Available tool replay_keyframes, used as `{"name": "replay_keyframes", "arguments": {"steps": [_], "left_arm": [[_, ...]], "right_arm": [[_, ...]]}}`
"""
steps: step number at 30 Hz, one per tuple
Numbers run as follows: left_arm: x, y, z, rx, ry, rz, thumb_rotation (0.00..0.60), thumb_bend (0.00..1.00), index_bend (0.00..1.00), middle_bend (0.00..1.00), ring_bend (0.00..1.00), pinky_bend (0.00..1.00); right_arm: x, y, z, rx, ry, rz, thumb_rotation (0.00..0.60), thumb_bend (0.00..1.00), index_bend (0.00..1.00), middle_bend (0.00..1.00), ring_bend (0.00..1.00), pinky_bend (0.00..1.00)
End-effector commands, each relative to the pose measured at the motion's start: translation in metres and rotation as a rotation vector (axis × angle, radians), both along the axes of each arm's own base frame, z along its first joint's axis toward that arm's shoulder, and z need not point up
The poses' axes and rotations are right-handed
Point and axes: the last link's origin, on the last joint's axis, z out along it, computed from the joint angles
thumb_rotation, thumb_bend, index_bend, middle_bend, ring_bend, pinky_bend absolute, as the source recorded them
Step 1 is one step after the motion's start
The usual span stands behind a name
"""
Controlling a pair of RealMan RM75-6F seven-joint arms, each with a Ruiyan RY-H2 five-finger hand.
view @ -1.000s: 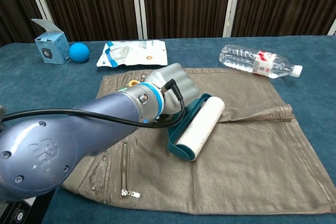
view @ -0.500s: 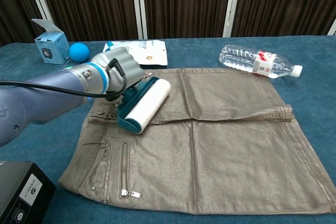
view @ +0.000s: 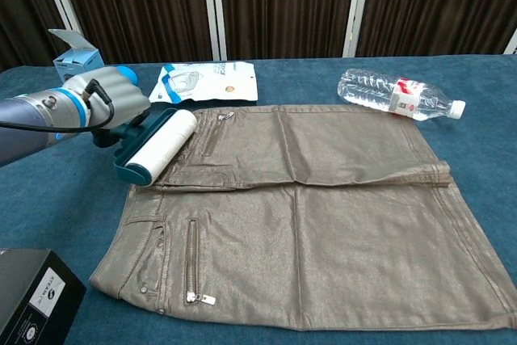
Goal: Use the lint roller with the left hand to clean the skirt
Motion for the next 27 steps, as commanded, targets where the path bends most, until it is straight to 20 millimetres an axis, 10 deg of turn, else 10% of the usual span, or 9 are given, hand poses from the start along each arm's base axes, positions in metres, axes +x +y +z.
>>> {"name": "replay_keyframes", "arguments": {"steps": [1,18,20,24,27], "left_arm": [[-0.011,0.0,0.007,0.003,0.003,0.012,0.6,0.66,0.55,0.46,0.39,0.44],[-0.056,0.004,0.022,0.042,-0.038,0.12,0.6,0.65,0.55,0.46,0.39,0.43],[-0.058,0.004,0.023,0.045,-0.042,0.126,0.6,0.56,0.52,0.42,0.37,0.43],[-0.061,0.003,0.027,0.053,-0.064,0.131,0.6,0.08,0.26,0.12,0.14,0.29],[-0.063,0.001,0.031,0.06,-0.086,0.149,0.6,0.0,0.08,0.0,0.02,0.17]], "right_arm": [[0.0,0.0,-0.001,0.005,0.0,-0.002,0.6,0.0,0.0,0.0,0.0,0.0],[0.003,0.0,-0.006,0.017,0.013,0.009,0.6,0.0,0.0,0.0,0.0,0.0],[0.003,0.0,-0.006,0.018,0.011,0.01,0.6,0.0,0.0,0.0,0.0,0.0],[0.004,0.0,-0.006,0.019,0.01,0.013,0.6,0.0,0.0,0.0,0.0,0.0],[0.004,0.001,-0.006,0.017,0.008,0.017,0.6,0.0,0.0,0.0,0.0,0.0]]}}
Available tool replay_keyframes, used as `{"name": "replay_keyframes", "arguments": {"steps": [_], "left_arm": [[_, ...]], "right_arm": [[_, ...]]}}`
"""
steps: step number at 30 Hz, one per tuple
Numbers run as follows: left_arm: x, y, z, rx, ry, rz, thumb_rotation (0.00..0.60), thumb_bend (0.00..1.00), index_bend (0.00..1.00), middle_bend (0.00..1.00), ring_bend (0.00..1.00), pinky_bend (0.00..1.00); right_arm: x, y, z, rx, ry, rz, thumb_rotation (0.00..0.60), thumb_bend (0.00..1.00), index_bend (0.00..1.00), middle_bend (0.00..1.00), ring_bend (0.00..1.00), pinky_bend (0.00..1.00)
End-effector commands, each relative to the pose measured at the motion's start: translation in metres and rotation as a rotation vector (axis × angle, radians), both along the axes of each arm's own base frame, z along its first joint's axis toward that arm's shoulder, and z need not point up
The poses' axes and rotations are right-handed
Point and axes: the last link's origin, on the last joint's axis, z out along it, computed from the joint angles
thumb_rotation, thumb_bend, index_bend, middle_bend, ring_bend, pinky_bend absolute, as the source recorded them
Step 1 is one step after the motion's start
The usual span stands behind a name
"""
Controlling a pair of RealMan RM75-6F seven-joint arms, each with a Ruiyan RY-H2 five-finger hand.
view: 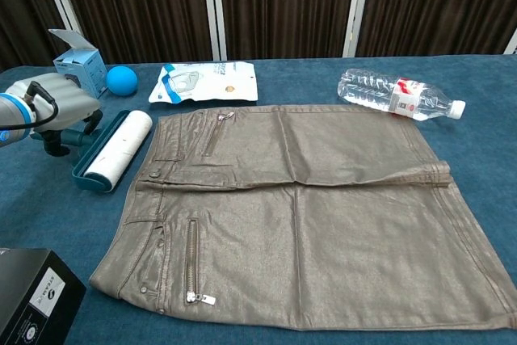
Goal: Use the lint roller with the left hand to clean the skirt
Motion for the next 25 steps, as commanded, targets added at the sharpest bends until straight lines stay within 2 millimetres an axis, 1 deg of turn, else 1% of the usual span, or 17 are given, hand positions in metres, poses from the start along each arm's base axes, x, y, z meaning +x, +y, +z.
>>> {"name": "replay_keyframes", "arguments": {"steps": [1,4,7,9,12,13,15,17,18,19,20,21,25], "left_arm": [[-0.001,-0.002,0.005,0.012,-0.028,0.02,0.6,0.0,0.06,0.0,0.01,0.15],[0.001,-0.004,0.016,0.029,-0.098,0.043,0.6,0.0,0.03,0.0,0.0,0.11],[0.004,-0.011,0.031,0.055,-0.203,0.054,0.6,0.0,0.0,0.0,0.0,0.06],[0.007,-0.017,0.043,0.081,-0.302,0.052,0.6,0.0,0.0,0.0,0.0,0.02],[0.01,-0.033,0.065,0.144,-0.515,0.027,0.6,0.0,0.0,0.0,0.0,0.0],[0.01,-0.043,0.075,0.175,-0.61,0.009,0.6,0.0,0.0,0.0,0.0,0.0],[0.006,-0.057,0.086,0.205,-0.702,-0.019,0.6,0.0,0.0,0.0,0.0,0.0],[0.0,-0.074,0.097,0.224,-0.758,-0.057,0.6,0.0,0.0,0.0,0.0,0.0],[-0.002,-0.079,0.099,0.227,-0.767,-0.067,0.6,0.0,0.0,0.0,0.0,0.0],[-0.007,-0.09,0.104,0.234,-0.777,-0.072,0.6,0.0,0.0,0.0,0.0,0.0],[-0.017,-0.111,0.109,0.246,-0.789,-0.067,0.6,0.0,0.0,0.0,0.0,0.0],[-0.023,-0.124,0.113,0.248,-0.792,-0.074,0.6,0.0,0.0,0.0,0.0,0.0],[-0.032,-0.14,0.115,0.253,-0.805,-0.066,0.6,0.0,0.0,0.0,0.0,0.0]], "right_arm": [[0.001,0.0,0.0,-0.001,-0.002,0.003,0.6,0.0,0.0,0.0,0.0,0.0],[0.002,0.001,0.001,0.001,-0.006,0.011,0.6,0.0,0.0,0.0,0.0,0.0],[0.004,0.003,0.001,0.003,-0.01,0.019,0.6,0.0,0.0,0.0,0.0,0.0],[0.005,0.003,0.001,0.003,-0.013,0.026,0.6,0.0,0.0,0.0,0.0,0.0],[0.007,0.005,0.001,0.003,-0.017,0.037,0.6,0.0,0.0,0.0,0.0,0.0],[0.008,0.005,0.001,0.005,-0.019,0.042,0.6,0.0,0.0,0.0,0.0,0.0],[0.009,0.005,0.001,0.006,-0.021,0.049,0.6,0.0,0.0,0.0,0.0,0.0],[0.01,0.005,0.001,0.01,-0.021,0.055,0.6,0.0,0.0,0.0,0.0,0.0],[0.01,0.005,0.001,0.011,-0.021,0.057,0.6,0.0,0.0,0.0,0.0,0.0],[0.01,0.005,0.0,0.014,-0.022,0.059,0.6,0.0,0.0,0.0,0.0,0.0],[0.011,0.005,0.0,0.017,-0.022,0.064,0.6,0.0,0.0,0.0,0.0,0.0],[0.012,0.006,0.0,0.017,-0.023,0.067,0.6,0.0,0.0,0.0,0.0,0.0],[0.012,0.007,0.001,0.013,-0.023,0.071,0.6,0.0,0.0,0.0,0.0,0.0]]}}
